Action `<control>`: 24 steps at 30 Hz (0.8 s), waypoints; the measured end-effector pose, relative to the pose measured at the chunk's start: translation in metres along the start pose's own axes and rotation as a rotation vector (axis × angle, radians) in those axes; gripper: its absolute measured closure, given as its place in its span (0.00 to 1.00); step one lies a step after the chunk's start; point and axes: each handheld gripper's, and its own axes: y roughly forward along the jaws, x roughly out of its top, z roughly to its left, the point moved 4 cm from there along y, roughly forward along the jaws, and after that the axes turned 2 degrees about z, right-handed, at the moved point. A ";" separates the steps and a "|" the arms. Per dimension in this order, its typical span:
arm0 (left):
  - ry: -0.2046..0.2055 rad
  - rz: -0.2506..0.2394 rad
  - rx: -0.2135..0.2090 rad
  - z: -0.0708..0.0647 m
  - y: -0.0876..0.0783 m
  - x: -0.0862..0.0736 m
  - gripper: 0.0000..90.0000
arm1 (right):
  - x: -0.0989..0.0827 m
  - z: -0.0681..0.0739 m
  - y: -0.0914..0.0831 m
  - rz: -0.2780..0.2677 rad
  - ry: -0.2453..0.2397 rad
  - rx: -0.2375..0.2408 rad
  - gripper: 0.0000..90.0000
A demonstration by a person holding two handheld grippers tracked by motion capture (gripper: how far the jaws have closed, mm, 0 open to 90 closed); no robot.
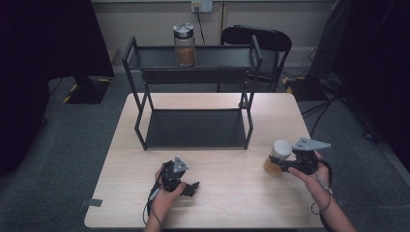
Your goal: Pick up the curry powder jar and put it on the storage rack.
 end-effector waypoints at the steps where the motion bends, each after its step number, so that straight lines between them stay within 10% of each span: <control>1: 0.000 0.000 0.000 0.000 0.000 0.000 0.00 | 0.001 0.002 0.001 0.003 -0.009 0.004 0.39; 24: -0.001 0.000 0.000 0.000 0.000 0.000 0.00 | 0.062 0.041 0.033 0.030 -0.106 0.159 0.39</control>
